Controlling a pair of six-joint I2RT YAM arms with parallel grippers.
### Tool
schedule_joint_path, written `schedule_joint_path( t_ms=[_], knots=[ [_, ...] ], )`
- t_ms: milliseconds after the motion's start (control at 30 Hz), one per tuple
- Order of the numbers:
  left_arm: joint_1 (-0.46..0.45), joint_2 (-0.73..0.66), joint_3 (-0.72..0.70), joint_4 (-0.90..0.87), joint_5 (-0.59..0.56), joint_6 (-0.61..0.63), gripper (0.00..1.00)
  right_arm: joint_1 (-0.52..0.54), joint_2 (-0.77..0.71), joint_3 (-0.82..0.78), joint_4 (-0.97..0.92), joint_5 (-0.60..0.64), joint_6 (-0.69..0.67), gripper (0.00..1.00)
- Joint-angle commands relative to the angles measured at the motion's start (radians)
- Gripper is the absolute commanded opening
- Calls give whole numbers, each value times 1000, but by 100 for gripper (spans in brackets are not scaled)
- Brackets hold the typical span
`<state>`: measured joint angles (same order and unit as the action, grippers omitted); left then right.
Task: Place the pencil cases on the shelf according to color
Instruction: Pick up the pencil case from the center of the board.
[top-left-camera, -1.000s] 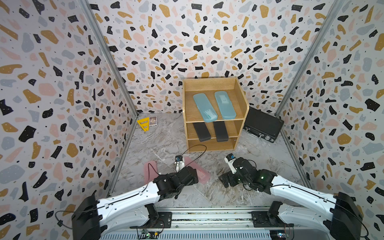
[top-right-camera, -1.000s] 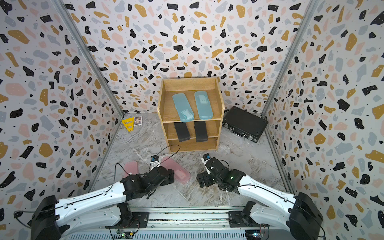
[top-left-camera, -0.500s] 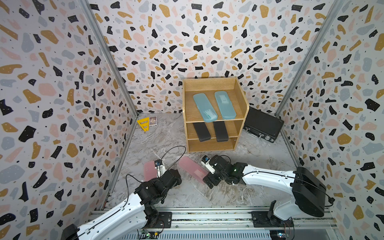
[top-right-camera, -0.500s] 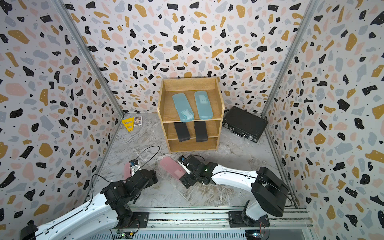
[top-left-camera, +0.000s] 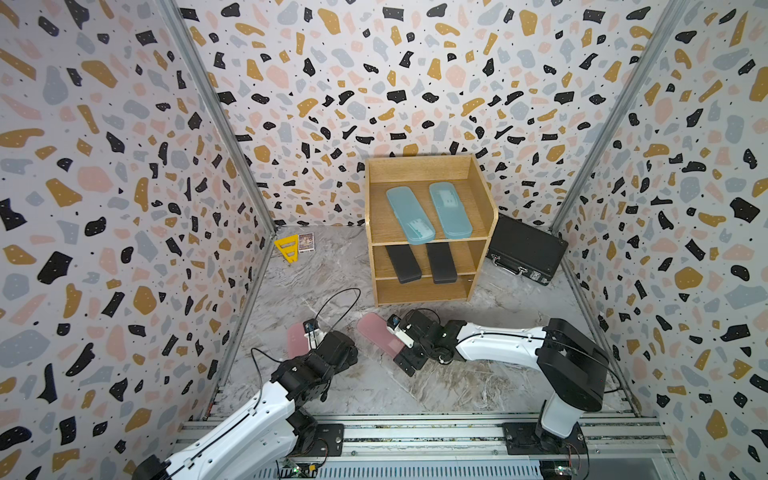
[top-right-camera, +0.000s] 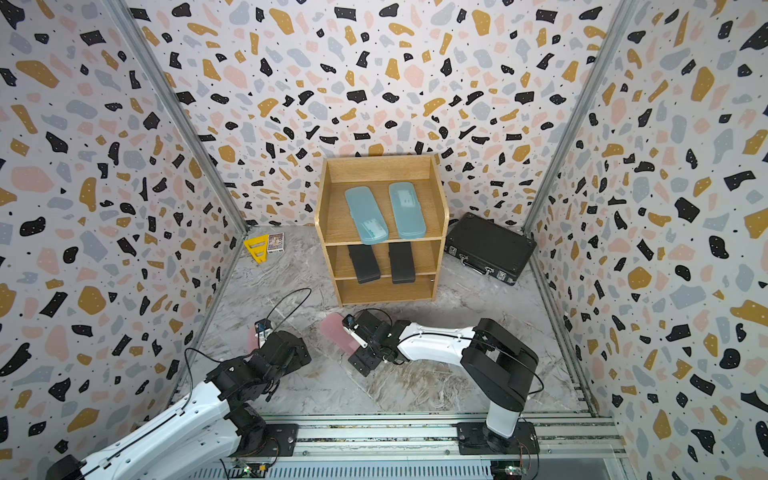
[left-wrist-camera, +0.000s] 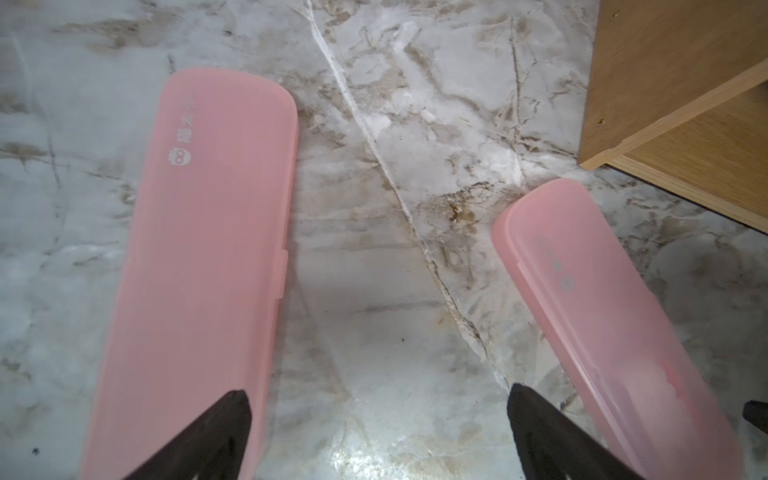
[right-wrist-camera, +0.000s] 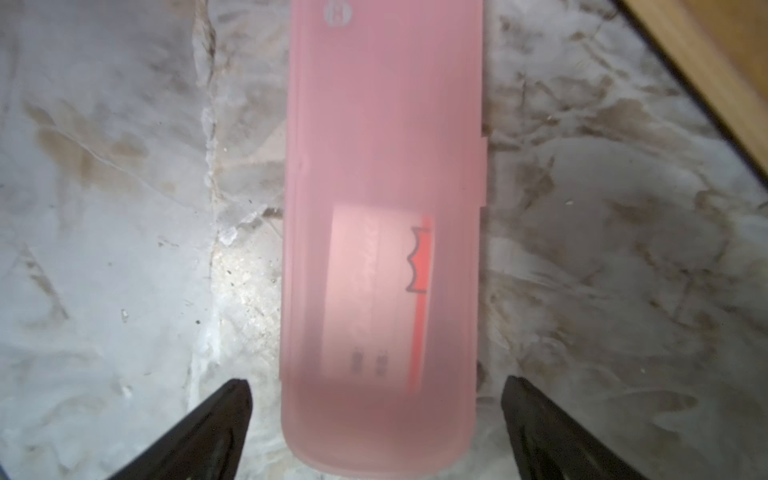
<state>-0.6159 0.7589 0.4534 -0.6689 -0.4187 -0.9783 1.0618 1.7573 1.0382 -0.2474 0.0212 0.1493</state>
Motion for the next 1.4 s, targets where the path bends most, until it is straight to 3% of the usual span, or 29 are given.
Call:
schedule_joint_path(
  t_ms=[0,267,667,1000,1367],
  knots=[
    [42,11,41,8,11,38,100,38,9,19,-34,-3,7,100],
    [106,-11,57,2,43,69,100,48,7,-66,2,92,79,100],
    [108,-31,34,0,54,69,100,48,54,-92,74,84,160,99],
    [107,-52,28,-5,52,72,100,48,-57,-208,158,174,211,58],
    [108,-49,16,24,73,63,100,49,-344,-369,70,234,237,54]
  ],
)
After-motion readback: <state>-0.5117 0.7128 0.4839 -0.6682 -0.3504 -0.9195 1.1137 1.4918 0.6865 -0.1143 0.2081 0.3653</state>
